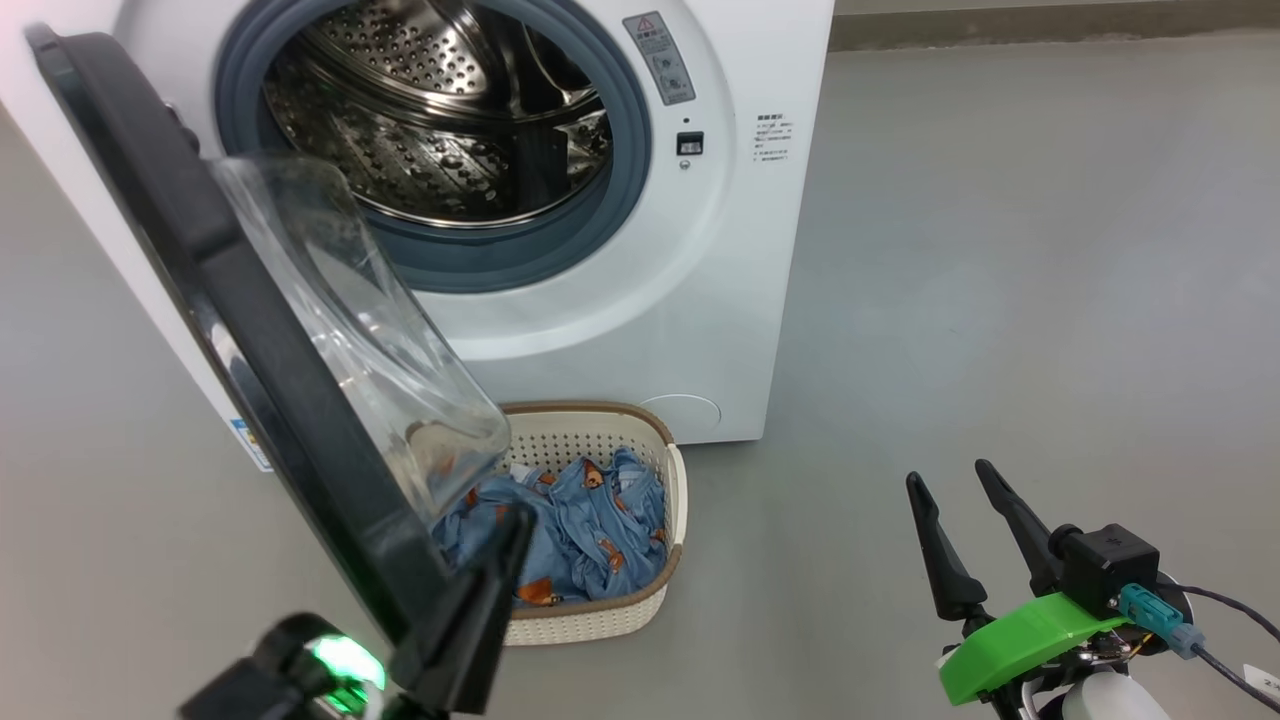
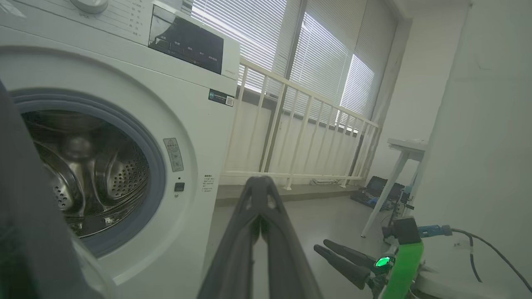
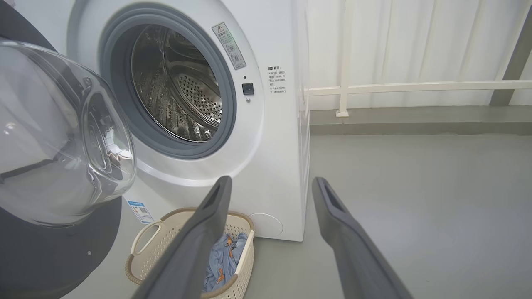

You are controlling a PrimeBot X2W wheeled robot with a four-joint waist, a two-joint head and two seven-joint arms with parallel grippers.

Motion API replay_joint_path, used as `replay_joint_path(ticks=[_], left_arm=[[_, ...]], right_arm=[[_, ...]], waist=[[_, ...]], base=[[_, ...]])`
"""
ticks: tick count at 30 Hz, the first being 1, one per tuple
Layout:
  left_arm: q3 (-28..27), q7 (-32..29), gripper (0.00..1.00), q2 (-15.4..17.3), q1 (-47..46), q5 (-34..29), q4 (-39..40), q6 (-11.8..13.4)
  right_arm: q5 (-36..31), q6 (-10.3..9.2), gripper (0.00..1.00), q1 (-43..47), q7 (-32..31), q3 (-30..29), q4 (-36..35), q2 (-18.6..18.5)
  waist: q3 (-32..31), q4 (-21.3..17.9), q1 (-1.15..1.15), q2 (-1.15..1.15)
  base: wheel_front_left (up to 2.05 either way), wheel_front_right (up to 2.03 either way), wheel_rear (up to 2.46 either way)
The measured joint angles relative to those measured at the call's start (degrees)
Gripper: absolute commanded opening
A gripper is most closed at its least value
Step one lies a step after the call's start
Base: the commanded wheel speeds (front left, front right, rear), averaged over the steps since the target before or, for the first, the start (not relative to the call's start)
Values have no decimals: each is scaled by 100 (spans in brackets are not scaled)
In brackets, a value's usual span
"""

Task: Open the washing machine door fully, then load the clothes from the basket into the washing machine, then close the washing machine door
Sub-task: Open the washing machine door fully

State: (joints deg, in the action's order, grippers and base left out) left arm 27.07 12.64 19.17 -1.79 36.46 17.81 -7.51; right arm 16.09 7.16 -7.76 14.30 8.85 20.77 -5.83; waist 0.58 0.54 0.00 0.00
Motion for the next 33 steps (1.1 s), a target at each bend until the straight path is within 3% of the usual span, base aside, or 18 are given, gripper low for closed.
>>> replay_joint_path(ticks=[8, 18, 33], left_arm=[[376, -158, 0, -1, -9, 261, -935, -1], [234, -83, 0, -57, -100, 397, -1788, 54], [-2, 59, 0, -197, -190, 479, -2172, 94]], right_arm=[[0, 0, 100, 0, 0, 1, -2, 16], [-1, 0, 100, 0, 0, -32, -8, 40], [-1, 0, 100, 1, 0, -126, 12, 92]], waist=[[78, -101, 0, 0], [119, -127, 0, 0], [98, 124, 0, 0]], base=[[0, 0, 0], [0, 0, 0], [0, 0, 0]])
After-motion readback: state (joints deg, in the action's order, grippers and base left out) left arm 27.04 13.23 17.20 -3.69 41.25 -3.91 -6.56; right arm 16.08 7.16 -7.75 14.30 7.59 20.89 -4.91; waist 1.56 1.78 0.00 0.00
